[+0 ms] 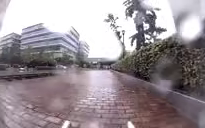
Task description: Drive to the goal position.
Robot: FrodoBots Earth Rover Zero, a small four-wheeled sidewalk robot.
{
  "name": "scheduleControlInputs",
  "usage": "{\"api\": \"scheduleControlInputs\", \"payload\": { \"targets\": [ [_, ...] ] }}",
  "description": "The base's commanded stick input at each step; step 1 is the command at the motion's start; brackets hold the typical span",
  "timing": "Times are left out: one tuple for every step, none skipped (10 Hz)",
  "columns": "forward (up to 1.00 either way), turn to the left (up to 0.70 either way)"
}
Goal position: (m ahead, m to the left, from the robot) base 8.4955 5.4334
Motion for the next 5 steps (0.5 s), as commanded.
{"api": "scheduleControlInputs", "payload": {
  "targets": [
    [0.7,0.0],
    [0.7,0.0],
    [0.7,0.0],
    [0.7,0.0],
    [0.7,0.0]
  ]
}}
